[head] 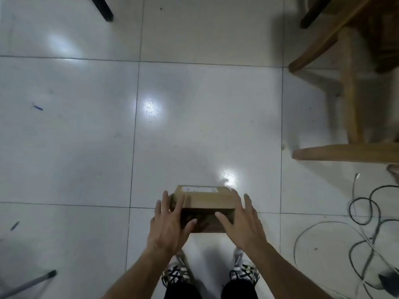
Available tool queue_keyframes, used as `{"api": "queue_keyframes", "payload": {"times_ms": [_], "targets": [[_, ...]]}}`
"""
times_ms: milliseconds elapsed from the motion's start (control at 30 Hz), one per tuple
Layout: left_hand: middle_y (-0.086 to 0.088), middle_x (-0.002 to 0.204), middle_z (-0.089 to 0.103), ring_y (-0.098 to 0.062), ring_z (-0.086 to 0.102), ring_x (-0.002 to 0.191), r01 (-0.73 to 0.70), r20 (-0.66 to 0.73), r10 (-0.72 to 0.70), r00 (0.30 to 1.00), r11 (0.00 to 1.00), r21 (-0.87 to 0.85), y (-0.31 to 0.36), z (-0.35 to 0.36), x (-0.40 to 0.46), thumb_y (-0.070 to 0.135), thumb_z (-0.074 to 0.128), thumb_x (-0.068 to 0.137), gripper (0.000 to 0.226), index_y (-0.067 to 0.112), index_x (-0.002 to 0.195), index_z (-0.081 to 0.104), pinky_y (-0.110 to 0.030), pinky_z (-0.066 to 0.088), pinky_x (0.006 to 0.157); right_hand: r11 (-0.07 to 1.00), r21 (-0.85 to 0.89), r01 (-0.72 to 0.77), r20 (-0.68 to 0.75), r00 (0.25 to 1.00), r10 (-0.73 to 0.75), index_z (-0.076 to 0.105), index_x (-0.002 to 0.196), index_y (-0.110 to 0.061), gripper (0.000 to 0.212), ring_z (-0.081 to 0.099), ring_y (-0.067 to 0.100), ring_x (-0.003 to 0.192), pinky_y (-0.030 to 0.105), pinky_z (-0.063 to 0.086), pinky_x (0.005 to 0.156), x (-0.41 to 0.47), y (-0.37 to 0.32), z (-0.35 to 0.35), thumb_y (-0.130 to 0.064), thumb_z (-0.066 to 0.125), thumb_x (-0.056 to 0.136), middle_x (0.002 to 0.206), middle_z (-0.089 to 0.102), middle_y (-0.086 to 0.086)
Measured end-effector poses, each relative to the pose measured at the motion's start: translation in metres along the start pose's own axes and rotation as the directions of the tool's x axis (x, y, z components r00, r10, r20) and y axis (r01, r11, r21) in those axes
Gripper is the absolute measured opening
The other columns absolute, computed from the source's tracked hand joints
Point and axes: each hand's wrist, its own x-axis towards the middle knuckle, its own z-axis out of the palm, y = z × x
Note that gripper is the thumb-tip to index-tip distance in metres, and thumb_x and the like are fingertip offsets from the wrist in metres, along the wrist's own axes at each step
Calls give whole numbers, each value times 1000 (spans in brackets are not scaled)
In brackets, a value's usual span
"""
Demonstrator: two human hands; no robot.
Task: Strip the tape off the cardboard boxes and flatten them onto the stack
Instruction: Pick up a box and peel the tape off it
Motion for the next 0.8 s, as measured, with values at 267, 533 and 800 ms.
{"api": "queue_keyframes", "payload": {"times_ms": [267, 533, 800], "targets": [[-3, 156, -4, -37, 43, 131, 43, -80, -65, 995, 967, -251, 2, 31, 29, 61, 57, 88, 58, 34, 137, 39, -40, 46, 106, 985, 170, 34, 13, 999, -37, 17, 148, -35, 66, 58, 28, 111, 33, 52, 89, 20, -3, 26, -59, 47, 94, 145, 27, 0], [-1, 143, 14, -29, 46, 119, 19, -117, -49, 992, 970, -243, 19, 8, 21, 64, 59, 85, 57, 35, 130, 40, -34, 49, 98, 986, 165, 9, -62, 998, 1, 22, 147, -33, 62, 60, 28, 107, 38, 54, 86, 12, -17, 2, -54, 49, 95, 144, 30, -1], [3, 138, 11, -28, 41, 118, -49, -143, 24, 989, 983, -178, 67, -117, -33, 70, 53, 85, 65, 34, 136, 34, -35, 46, 97, 979, 187, 77, -139, 989, -51, 18, 146, -44, 63, 61, 29, 102, 40, 56, 83, -52, -72, -107, -59, 48, 93, 141, 29, -3]]}}
